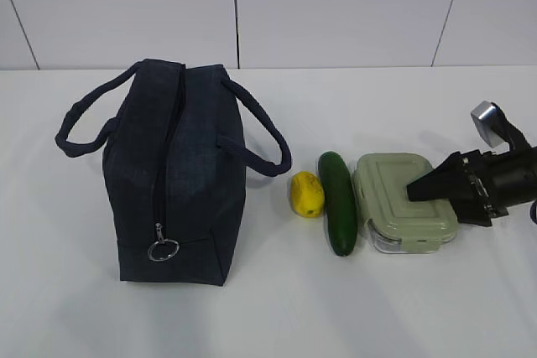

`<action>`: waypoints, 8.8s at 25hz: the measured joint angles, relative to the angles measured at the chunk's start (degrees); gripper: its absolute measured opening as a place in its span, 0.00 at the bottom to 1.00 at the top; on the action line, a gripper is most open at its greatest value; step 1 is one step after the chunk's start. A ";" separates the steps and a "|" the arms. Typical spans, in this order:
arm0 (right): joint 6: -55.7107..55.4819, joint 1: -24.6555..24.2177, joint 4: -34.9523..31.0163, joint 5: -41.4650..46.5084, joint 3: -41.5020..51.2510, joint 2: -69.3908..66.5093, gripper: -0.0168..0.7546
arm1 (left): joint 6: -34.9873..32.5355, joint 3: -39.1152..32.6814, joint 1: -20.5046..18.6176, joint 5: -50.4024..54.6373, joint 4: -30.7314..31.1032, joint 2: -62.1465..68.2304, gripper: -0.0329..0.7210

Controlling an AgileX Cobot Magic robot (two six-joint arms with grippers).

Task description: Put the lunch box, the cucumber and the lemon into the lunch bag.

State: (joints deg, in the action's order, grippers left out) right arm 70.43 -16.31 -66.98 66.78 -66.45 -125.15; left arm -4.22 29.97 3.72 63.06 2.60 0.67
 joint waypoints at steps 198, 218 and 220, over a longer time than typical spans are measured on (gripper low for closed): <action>-15.67 21.96 -17.04 -0.79 -9.18 16.97 0.51 | -9.48 48.76 19.81 -7.30 -11.95 93.75 0.07; -15.21 24.93 -17.62 -1.27 -9.40 6.27 0.51 | -9.59 48.76 20.75 -9.13 -18.06 93.75 0.07; -14.48 25.01 -18.97 -1.27 -9.40 5.37 0.51 | -9.59 48.76 21.18 -9.23 -18.06 93.75 0.07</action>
State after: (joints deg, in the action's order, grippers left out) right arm 55.95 8.70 -85.95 65.51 -75.85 -119.78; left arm -13.81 78.74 24.90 53.84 -15.46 94.42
